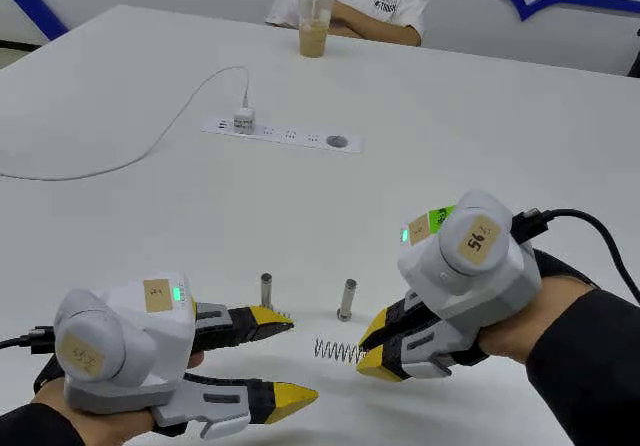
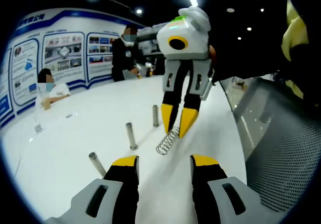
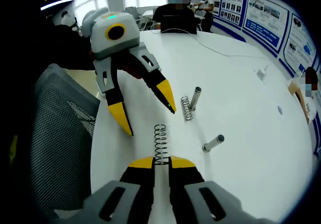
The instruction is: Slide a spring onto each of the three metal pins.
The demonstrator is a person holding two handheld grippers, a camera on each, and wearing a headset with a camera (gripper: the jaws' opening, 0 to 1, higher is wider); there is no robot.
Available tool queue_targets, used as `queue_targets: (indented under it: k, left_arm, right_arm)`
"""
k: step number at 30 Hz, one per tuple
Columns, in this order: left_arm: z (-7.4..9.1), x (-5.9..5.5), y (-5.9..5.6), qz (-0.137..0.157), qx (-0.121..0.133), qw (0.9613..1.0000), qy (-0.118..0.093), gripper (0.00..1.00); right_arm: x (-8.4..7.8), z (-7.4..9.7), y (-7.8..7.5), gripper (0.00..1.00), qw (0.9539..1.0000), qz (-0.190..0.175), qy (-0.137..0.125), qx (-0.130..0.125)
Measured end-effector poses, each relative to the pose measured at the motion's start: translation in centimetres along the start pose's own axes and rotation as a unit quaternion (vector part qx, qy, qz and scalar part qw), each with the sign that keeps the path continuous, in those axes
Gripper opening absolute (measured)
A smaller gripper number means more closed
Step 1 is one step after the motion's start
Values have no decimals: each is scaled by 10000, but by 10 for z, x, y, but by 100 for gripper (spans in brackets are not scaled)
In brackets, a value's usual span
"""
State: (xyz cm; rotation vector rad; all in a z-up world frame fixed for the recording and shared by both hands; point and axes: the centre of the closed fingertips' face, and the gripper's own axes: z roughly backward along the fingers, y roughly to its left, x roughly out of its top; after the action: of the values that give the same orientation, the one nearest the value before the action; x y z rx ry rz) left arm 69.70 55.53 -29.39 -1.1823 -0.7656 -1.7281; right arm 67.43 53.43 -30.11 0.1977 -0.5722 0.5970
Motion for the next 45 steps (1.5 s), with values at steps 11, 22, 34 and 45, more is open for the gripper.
queue_targets:
  k: [11,22,34,45]
  left_arm:
    - [-5,2,-13,-327,-275,9991,15,25]
    - [-7,3,-19,-509,-408,9979,9,12]
    - [-7,3,-19,-519,-395,9979,29,11]
    - [-8,4,-21,-514,-413,9978,7,11]
  right_arm:
    - [5,1,13,12,9992,323,111,220]
    - [5,3,20,12,9980,492,235,309]
    - [26,17,22,11,9978,624,9,206]
    - [49,20,26,11,9965,804,-202,133]
